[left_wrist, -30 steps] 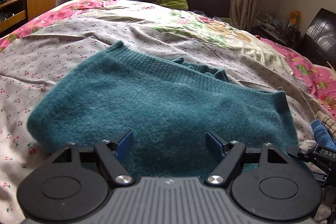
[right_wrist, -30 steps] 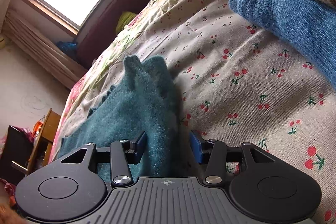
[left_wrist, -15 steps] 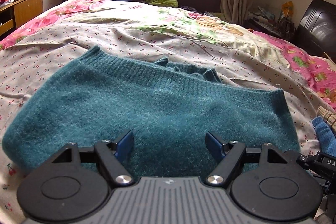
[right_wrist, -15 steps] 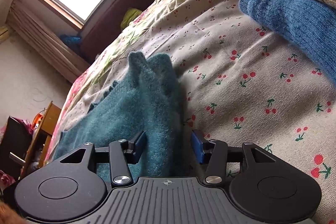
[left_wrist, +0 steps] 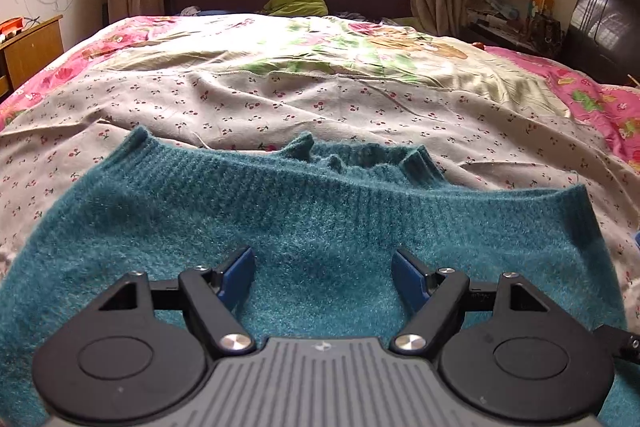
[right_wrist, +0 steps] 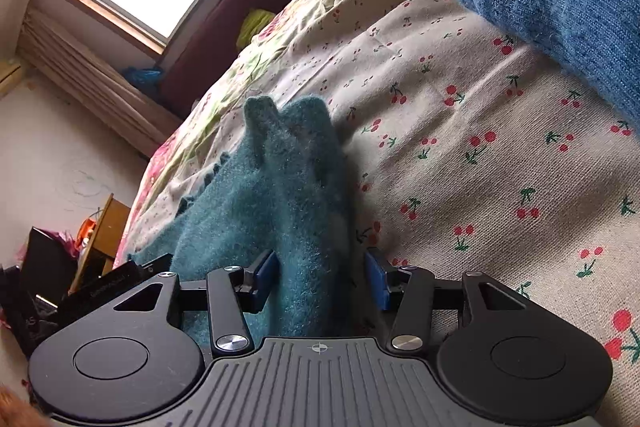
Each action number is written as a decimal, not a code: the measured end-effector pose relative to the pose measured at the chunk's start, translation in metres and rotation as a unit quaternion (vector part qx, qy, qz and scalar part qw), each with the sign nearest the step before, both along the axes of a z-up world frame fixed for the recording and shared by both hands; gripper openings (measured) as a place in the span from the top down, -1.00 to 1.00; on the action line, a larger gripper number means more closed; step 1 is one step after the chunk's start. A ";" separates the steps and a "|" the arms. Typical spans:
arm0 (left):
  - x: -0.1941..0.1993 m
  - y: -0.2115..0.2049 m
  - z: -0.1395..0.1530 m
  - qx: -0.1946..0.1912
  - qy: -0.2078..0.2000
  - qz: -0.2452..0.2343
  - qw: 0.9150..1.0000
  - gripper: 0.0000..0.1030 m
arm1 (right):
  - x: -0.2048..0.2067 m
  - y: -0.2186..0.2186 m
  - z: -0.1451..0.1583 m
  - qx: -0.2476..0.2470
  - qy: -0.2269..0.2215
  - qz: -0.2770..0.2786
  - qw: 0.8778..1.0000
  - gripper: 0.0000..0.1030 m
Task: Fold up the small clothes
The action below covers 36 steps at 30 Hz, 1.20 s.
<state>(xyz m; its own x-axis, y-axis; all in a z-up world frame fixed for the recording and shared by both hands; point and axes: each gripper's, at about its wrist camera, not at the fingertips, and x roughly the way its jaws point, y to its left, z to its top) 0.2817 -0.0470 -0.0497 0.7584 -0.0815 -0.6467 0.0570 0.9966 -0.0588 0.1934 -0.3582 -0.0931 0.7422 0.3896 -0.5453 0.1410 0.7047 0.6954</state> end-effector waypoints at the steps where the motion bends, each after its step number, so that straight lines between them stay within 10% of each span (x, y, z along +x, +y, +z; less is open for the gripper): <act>1: -0.004 -0.001 -0.003 0.007 -0.008 -0.011 1.000 -0.68 | 0.000 0.000 0.000 0.001 0.000 0.000 1.000 0.07; 16: -0.022 0.011 -0.023 -0.006 -0.063 -0.056 0.996 -0.71 | 0.017 -0.004 0.008 -0.022 0.010 0.041 0.999 -0.04; 23: -0.022 0.013 -0.023 -0.008 -0.062 -0.055 0.997 -0.72 | 0.034 -0.041 -0.016 0.106 0.039 0.124 0.986 0.01; 36: -0.012 -0.005 -0.020 0.023 -0.044 -0.029 0.998 -0.79 | 0.071 -0.011 -0.018 0.114 0.010 0.170 0.979 0.18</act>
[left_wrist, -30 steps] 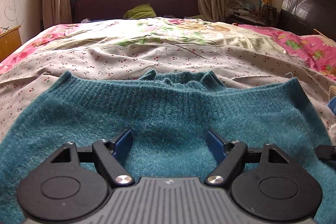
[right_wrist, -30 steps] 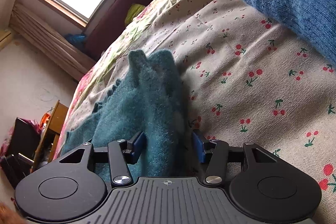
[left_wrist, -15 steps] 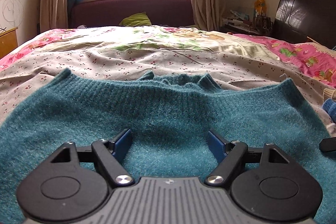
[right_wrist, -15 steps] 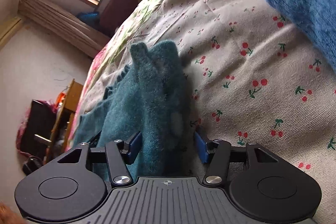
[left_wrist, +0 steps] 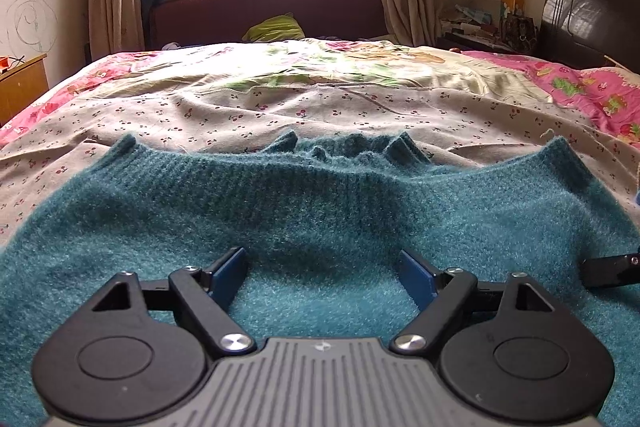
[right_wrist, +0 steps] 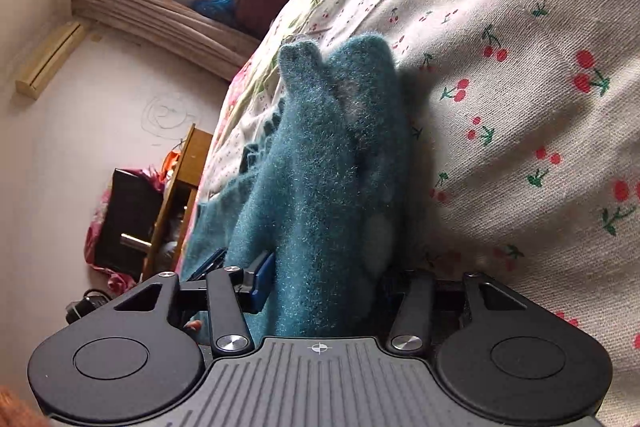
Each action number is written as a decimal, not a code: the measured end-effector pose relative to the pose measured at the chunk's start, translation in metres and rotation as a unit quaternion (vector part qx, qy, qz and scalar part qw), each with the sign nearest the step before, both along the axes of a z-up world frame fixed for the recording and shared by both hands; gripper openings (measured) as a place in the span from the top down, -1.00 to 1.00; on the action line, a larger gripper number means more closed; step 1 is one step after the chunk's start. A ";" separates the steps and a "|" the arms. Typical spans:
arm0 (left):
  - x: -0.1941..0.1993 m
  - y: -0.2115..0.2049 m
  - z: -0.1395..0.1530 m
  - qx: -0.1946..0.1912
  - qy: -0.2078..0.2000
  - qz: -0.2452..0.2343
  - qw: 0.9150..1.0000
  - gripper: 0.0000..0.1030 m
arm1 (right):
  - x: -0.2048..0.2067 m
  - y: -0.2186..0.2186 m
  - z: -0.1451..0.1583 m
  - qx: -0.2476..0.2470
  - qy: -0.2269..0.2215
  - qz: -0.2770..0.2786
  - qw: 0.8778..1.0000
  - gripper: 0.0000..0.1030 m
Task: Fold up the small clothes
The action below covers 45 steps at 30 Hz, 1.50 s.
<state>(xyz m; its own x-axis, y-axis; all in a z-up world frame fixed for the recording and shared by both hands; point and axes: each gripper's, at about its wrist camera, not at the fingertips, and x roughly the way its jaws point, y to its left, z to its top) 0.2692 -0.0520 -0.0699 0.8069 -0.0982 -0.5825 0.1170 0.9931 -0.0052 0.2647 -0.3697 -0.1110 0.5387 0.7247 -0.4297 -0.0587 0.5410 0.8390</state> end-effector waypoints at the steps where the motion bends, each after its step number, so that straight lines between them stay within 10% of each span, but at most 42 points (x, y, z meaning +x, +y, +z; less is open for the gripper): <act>1: 0.000 -0.001 0.004 0.000 0.002 0.006 1.000 -0.77 | -0.006 -0.002 0.002 -0.001 -0.005 -0.004 1.000 0.27; 17: 0.015 0.002 -0.021 0.001 -0.066 -0.024 0.998 -0.75 | -0.028 0.017 0.039 0.083 0.028 -0.064 0.994 0.51; 30: -0.014 0.027 0.010 -0.013 -0.042 -0.039 0.998 -0.66 | -0.019 0.091 0.126 -0.063 0.023 -0.106 0.992 0.52; 45: -0.026 0.051 0.004 -0.025 -0.009 -0.048 0.998 -0.55 | 0.002 0.204 0.151 -0.135 0.026 -0.092 0.986 0.52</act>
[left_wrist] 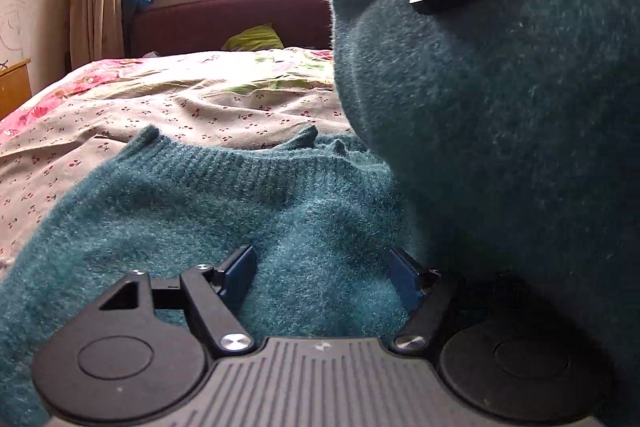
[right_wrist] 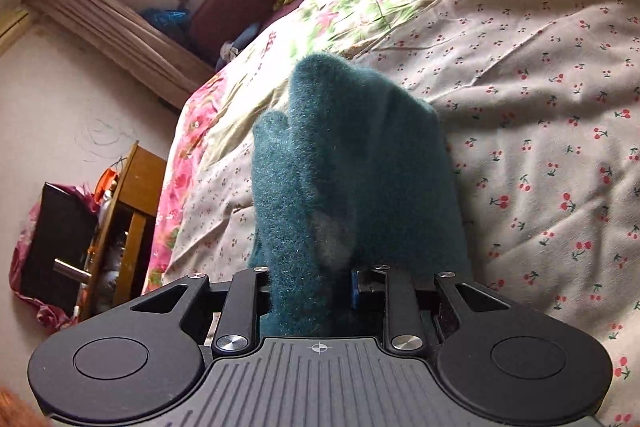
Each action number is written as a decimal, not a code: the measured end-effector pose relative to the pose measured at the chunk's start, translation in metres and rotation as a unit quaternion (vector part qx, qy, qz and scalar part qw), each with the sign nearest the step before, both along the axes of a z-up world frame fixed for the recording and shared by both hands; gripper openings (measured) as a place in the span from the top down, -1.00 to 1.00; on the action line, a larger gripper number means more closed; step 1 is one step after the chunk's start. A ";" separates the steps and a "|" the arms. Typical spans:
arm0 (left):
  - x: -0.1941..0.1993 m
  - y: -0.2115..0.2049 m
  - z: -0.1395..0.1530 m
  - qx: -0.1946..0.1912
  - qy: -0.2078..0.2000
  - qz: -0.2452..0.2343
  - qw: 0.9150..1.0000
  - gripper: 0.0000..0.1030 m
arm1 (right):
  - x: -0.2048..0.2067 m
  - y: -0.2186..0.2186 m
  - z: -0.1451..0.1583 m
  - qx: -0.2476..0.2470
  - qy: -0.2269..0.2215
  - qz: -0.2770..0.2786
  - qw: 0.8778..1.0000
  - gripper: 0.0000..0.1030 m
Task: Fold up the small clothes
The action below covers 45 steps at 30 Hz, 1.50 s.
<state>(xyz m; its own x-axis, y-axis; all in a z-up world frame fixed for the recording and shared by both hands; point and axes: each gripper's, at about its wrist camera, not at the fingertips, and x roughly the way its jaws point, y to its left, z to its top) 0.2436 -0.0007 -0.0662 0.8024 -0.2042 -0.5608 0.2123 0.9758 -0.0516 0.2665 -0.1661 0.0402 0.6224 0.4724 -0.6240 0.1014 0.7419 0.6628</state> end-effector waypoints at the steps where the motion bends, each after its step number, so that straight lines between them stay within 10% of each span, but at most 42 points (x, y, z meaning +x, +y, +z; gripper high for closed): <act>1: -0.001 0.007 0.006 -0.006 0.011 -0.001 1.000 -0.51 | 0.001 0.004 0.004 -0.005 -0.003 0.003 1.000 0.52; 14: -0.011 0.048 0.005 -0.042 0.059 -0.011 0.997 -0.41 | 0.012 0.076 0.004 -0.087 0.009 0.035 0.996 0.52; 28: -0.044 0.081 0.017 -0.025 0.074 -0.022 0.997 -0.30 | 0.023 0.096 -0.010 -0.064 0.028 0.039 0.997 0.52; 45: -0.042 0.095 0.013 -0.047 0.081 -0.022 0.995 -0.29 | 0.056 0.181 -0.033 -0.194 0.047 0.117 0.973 0.47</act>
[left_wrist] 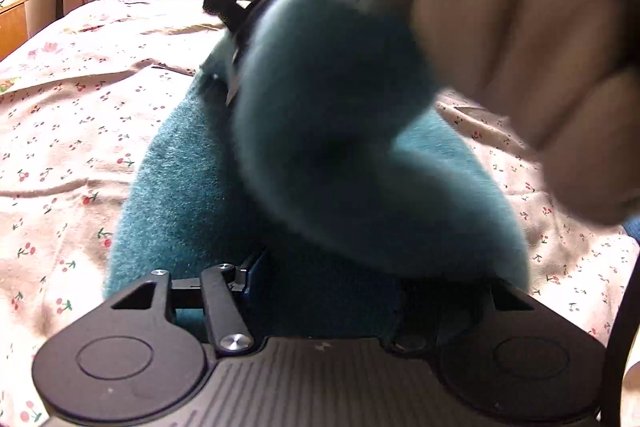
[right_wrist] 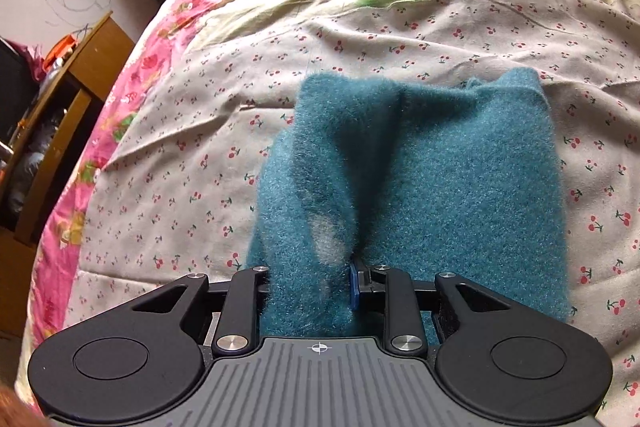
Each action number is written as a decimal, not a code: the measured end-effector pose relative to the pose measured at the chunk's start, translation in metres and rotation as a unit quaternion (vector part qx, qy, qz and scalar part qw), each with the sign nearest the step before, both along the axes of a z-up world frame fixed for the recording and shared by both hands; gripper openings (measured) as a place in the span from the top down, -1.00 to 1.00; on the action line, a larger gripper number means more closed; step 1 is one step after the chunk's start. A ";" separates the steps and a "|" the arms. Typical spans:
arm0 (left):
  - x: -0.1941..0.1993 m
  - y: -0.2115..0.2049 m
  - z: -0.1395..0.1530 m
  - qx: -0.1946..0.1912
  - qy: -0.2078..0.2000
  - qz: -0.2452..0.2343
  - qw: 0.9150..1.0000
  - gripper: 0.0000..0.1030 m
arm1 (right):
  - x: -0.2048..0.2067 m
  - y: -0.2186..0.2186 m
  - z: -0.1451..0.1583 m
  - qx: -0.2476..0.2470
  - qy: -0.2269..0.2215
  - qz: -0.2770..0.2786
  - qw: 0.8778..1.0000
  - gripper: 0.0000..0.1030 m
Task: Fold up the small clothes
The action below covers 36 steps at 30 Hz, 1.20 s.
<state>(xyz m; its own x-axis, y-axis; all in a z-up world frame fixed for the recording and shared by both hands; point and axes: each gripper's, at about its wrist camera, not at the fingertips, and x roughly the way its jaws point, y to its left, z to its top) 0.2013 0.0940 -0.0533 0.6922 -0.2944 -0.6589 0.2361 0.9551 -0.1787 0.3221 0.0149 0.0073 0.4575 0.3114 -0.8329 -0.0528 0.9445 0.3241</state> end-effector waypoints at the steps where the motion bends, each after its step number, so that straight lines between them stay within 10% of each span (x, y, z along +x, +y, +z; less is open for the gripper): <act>1: -0.005 0.004 0.002 -0.002 0.000 0.002 1.000 -0.29 | 0.001 0.004 -0.001 -0.008 -0.001 0.009 1.000 0.45; 10: -0.024 0.029 0.008 -0.047 -0.005 0.043 0.998 -0.36 | -0.006 0.006 0.007 0.024 0.001 0.087 0.996 -0.05; 20: -0.054 0.037 0.022 -0.061 -0.026 0.104 0.992 -0.48 | -0.006 -0.036 0.021 0.150 0.013 0.092 0.984 -0.05; 30: -0.099 0.066 0.052 -0.114 -0.077 0.178 0.974 -0.56 | -0.016 -0.034 0.036 0.087 -0.025 0.137 0.986 -0.05; 36: -0.073 0.047 0.082 -0.070 -0.143 0.116 0.980 -0.58 | -0.001 -0.037 0.037 0.066 -0.020 0.132 0.989 -0.06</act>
